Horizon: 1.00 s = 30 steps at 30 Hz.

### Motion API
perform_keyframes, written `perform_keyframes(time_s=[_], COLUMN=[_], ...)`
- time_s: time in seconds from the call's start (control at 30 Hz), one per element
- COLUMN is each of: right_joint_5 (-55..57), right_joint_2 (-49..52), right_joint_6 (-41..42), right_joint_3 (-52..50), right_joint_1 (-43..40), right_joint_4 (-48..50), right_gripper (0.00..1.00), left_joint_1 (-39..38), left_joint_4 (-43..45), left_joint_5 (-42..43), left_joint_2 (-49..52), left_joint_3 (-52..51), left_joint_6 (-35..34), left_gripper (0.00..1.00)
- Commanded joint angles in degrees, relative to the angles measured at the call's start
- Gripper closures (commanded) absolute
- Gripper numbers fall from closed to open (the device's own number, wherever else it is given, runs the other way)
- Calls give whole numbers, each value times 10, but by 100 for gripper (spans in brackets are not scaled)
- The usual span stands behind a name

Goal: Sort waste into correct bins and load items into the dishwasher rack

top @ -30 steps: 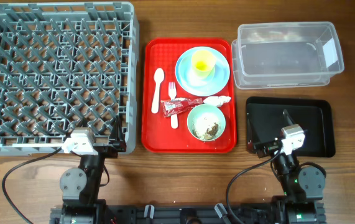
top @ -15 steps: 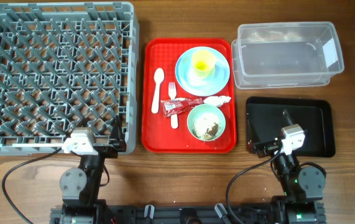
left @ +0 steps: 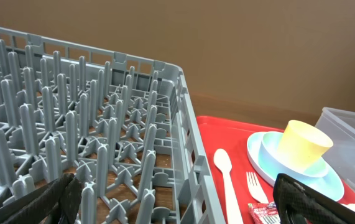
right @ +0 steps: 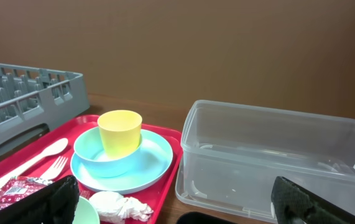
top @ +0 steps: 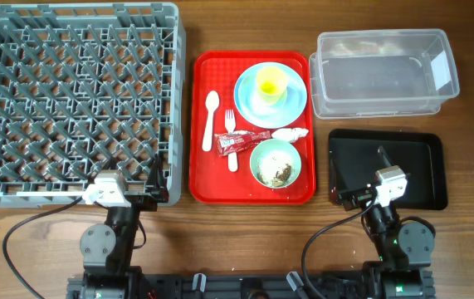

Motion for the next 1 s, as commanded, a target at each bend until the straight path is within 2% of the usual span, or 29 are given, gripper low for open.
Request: perform_keyframes(time_s=[0.0,0.57,0.73,0.8,0.87,0.97], right_joint_5=[5,6,6,5,6,6], right_joint_2=[0,0,0,0,0,0], right_joint_6=[4,4,4,4,4,4], right_joint_3=[-1,0,-1,0,-1,-1], right_joint_1=[-3,-3,-3,-3,-3,-3], right_joint_4=[3,3,3,3,3,3], right_gripper=[0,0,0,0,0,0], left_joint_1=[-2,-2,-2,-2,-2,-2], left_joint_4=[-2,1,31,70,101,41], left_joint_5=[-5,-5,-2,-10,30,76], left_joint_2=[-3,-3,-3,-3,-3,1], left_joint_3=[-4,-4,-4,-4,10,90], left_joint_6=[9,9,10,8,7,7], left_gripper=[0,0,0,0,0,0])
